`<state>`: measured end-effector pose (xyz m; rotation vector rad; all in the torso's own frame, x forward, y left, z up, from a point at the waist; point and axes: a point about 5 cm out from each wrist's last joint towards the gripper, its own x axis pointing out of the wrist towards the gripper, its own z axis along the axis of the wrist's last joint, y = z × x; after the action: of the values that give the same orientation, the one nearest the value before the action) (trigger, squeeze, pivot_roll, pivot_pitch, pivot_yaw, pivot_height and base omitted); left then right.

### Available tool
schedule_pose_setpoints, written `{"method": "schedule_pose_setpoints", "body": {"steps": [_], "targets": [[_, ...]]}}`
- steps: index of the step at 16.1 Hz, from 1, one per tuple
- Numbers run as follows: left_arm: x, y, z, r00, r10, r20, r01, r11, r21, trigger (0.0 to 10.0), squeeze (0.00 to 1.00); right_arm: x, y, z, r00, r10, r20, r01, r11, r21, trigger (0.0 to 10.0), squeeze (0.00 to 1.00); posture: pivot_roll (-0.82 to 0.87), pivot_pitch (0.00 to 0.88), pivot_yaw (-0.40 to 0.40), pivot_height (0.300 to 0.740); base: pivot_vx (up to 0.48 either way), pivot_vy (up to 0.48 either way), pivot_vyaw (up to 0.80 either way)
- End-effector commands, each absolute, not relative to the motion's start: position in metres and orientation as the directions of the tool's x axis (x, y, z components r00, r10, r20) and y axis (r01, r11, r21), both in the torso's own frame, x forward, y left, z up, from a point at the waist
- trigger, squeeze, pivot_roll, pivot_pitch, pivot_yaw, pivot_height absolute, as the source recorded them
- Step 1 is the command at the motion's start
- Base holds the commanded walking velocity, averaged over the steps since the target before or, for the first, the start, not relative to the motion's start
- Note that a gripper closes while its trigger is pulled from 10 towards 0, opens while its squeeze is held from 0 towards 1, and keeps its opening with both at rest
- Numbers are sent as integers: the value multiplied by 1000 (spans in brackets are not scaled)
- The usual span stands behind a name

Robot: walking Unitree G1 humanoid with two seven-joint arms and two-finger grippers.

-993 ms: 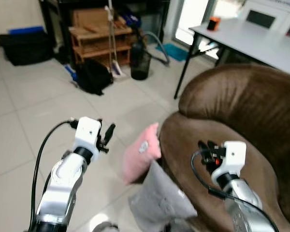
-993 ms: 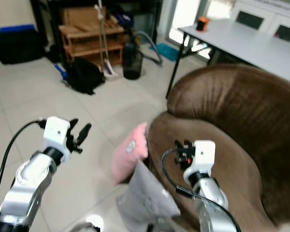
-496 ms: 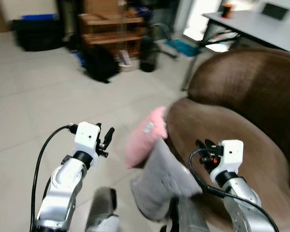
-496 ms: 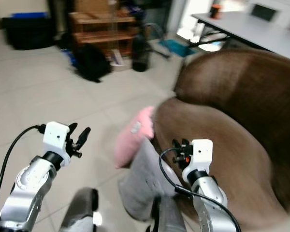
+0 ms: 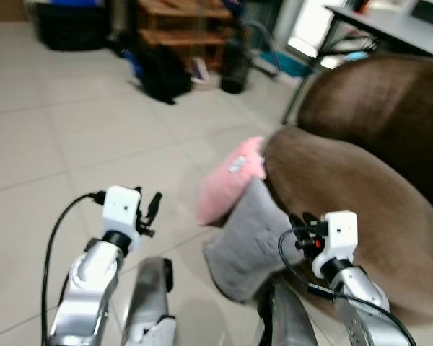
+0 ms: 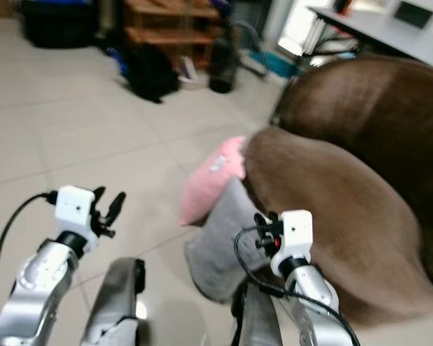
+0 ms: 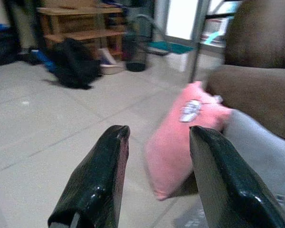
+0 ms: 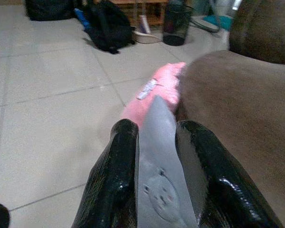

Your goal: Move the pillow to the sofa from floor

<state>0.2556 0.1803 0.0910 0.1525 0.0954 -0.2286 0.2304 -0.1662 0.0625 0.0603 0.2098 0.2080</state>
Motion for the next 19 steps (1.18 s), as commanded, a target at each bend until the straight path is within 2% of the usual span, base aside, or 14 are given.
{"method": "schedule_pose_setpoints", "body": {"steps": [1, 11, 12, 19], "targets": [[255, 175, 94, 969, -227, -94, 238, 961, 137, 10000, 0, 235, -172, 69, 961, 205, -186, -198, 979, 56, 10000, 0, 133, 52, -145, 545, 285, 0, 0], [252, 180, 91, 971, -216, -106, 230, 963, 144, 10000, 0, 237, -170, 63, 949, 218, -228, -216, 976, 31, 10000, 0, 137, 68, -149, 545, 317, 0, 0], [252, 180, 91, 969, -221, -108, 236, 960, 148, 10000, 0, 236, -168, 63, 950, 223, -219, -221, 975, 36, 10000, 0, 138, 68, -145, 545, 274, 0, -756], [249, 181, 87, 964, -235, -123, 254, 953, 168, 10000, 0, 241, -163, 51, 917, 301, -260, -300, 953, 44, 10000, 0, 145, 91, -127, 545, 0, 0, 0]]}}
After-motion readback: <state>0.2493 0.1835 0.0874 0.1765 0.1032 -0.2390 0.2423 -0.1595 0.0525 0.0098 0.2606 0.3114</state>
